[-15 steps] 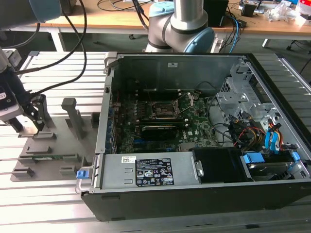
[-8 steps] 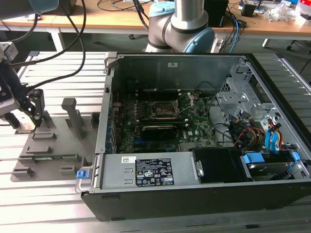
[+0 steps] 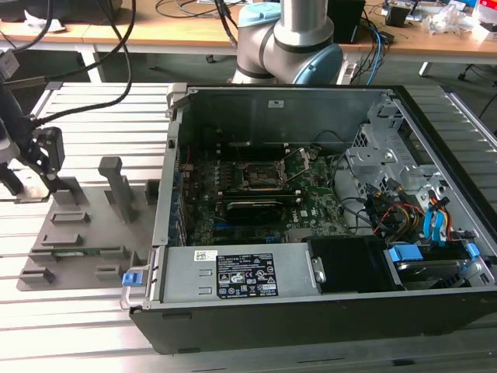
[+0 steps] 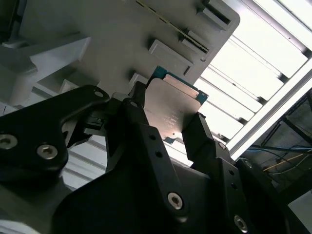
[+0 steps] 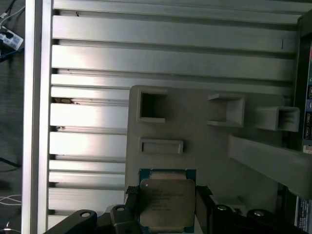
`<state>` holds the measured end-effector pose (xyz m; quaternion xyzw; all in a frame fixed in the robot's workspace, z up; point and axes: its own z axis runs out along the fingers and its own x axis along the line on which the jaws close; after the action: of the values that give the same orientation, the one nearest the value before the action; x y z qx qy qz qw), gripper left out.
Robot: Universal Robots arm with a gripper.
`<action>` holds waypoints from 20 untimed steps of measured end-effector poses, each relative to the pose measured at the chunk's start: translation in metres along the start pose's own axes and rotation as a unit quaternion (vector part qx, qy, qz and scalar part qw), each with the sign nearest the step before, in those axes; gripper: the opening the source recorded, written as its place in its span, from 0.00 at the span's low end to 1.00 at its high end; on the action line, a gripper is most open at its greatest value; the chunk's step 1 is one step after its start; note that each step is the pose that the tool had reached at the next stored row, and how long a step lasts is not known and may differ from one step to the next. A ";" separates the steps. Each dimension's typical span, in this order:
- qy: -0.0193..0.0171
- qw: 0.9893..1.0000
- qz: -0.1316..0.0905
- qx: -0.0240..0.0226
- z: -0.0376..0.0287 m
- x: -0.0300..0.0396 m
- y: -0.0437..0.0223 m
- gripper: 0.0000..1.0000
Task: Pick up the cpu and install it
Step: 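Pick up the cpu and move it towards the insertion slot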
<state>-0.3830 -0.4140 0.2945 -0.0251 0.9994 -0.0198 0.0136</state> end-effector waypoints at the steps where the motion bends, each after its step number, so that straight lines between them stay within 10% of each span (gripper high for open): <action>1: 0.000 1.000 0.000 0.000 -0.0022 -0.0001 -0.0001 0.55; 20: 0.000 1.000 0.000 0.000 -0.0432 -0.0011 -0.0017 0.55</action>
<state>-0.3830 -0.4140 0.3378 -0.0251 0.9994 -0.0198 0.0137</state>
